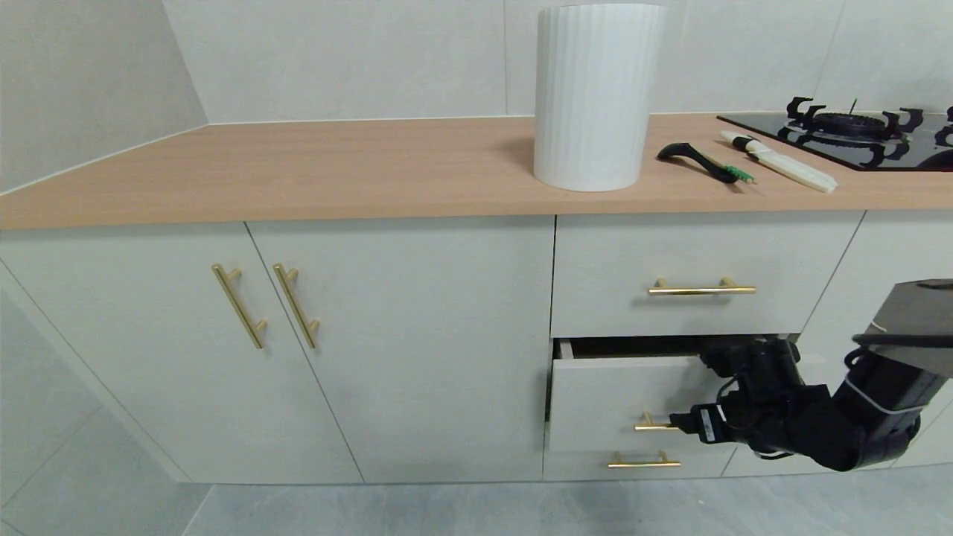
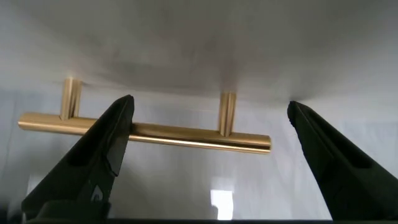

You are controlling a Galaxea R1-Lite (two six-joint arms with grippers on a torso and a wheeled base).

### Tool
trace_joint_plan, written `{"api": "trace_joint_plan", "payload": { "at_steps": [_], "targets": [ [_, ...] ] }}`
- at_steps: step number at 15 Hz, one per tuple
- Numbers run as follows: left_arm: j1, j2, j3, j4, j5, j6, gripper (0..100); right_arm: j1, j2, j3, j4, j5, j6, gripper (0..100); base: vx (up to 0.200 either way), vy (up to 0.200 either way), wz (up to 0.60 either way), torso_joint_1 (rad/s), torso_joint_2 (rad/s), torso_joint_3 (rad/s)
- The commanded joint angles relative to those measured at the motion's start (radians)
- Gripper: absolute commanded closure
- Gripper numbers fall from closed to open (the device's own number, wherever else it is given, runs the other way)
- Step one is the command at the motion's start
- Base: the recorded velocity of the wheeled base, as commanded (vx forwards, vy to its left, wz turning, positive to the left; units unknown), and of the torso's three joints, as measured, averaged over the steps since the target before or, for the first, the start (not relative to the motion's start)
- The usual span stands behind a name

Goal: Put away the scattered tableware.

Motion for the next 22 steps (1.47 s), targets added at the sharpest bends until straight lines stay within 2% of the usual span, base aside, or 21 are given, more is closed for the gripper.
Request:
{"api": "trace_joint_plan", "payload": {
  "at_steps": [1, 3, 7, 10, 16, 19, 22],
  "targets": [
    [0.0, 0.001, 0.0, 0.0, -0.001, 0.0, 0, 0.026, -0.233, -0.002, 0.175, 0.041, 0.003, 0, 0.0, 0.0, 0.0, 0.0, 0.0, 0.0],
    [0.0, 0.001, 0.0, 0.0, -0.001, 0.0, 0, 0.052, -0.368, -0.007, 0.299, 0.047, 0.002, 0, 0.0, 0.0, 0.0, 0.0, 0.0, 0.0],
    [0.0, 0.001, 0.0, 0.0, -0.001, 0.0, 0, 0.095, -0.495, -0.009, 0.316, 0.038, 0.012, 0, 0.0, 0.0, 0.0, 0.0, 0.0, 0.0],
    [0.0, 0.001, 0.0, 0.0, 0.001, 0.0, 0, 0.098, -0.477, 0.002, 0.233, 0.04, 0.031, 0, 0.0, 0.0, 0.0, 0.0, 0.0, 0.0],
    [0.0, 0.001, 0.0, 0.0, 0.001, 0.0, 0, 0.096, -0.248, 0.039, -0.068, -0.034, 0.044, 0, 0.0, 0.0, 0.0, 0.0, 0.0, 0.0],
    [0.0, 0.001, 0.0, 0.0, 0.001, 0.0, 0, 0.093, -0.186, 0.045, -0.14, -0.042, 0.044, 0, 0.0, 0.0, 0.0, 0.0, 0.0, 0.0],
    [0.0, 0.001, 0.0, 0.0, 0.001, 0.0, 0, 0.093, -0.184, 0.048, -0.132, -0.042, 0.043, 0, 0.0, 0.0, 0.0, 0.0, 0.0, 0.0]
  ]
}}
